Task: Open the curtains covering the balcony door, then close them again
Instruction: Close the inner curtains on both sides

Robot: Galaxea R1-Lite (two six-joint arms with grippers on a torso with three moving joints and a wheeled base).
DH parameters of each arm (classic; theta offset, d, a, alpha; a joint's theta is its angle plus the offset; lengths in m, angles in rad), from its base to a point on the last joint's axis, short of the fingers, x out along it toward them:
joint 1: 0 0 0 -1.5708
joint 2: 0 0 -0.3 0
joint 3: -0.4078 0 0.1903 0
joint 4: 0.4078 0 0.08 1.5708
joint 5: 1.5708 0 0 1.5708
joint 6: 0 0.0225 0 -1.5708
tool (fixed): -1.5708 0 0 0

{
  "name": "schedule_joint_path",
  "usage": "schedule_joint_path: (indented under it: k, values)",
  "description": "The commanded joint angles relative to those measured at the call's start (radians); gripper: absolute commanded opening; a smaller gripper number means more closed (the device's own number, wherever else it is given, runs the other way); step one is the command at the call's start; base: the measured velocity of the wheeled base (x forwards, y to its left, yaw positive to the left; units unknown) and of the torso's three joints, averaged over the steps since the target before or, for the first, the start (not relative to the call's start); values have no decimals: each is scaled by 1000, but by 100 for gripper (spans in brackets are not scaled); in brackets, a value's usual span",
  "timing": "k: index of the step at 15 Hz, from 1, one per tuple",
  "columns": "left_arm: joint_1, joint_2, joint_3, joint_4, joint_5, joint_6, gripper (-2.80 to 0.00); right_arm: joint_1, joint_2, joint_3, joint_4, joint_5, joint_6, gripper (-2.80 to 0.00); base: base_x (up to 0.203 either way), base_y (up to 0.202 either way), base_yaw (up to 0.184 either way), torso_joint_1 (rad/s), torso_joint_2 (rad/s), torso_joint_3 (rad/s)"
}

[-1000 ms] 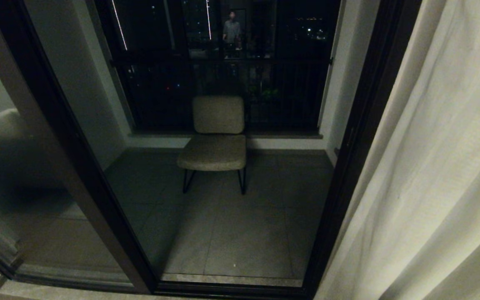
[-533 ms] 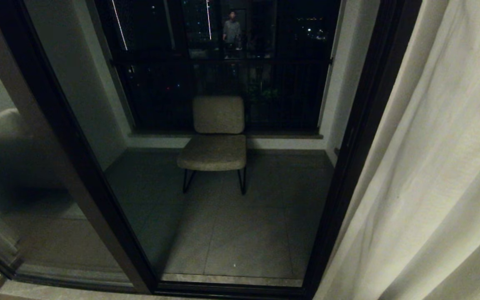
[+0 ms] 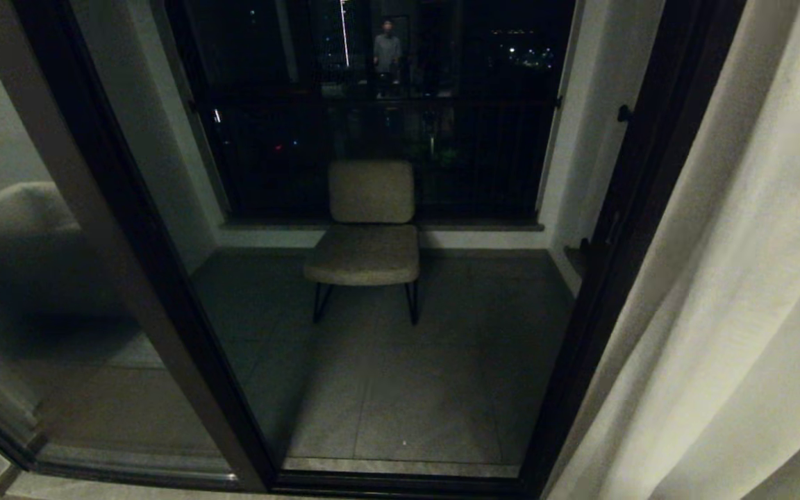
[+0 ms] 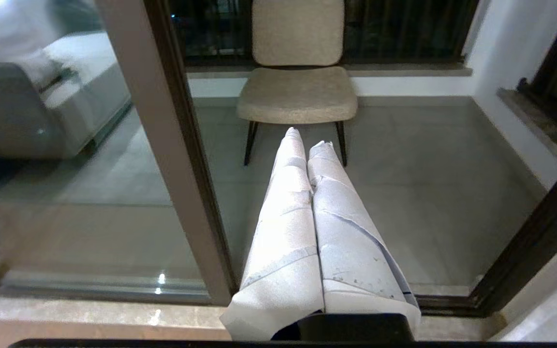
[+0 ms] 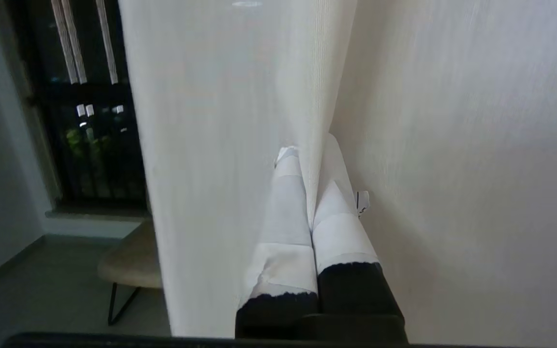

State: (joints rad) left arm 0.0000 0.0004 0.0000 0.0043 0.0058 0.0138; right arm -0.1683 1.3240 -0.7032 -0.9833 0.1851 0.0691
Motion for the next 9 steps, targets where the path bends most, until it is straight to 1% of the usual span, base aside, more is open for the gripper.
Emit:
schedule_joint_path:
  k: [1, 9]
  values:
    - [0, 0, 0, 0, 0, 0, -280, 1, 0, 1, -6, 2, 1, -280, 0, 193, 2, 6, -2, 6]
    - [0, 0, 0, 0, 0, 2, -280, 1, -12, -1, 0, 2, 1, -280, 0, 194, 1, 3, 2, 3]
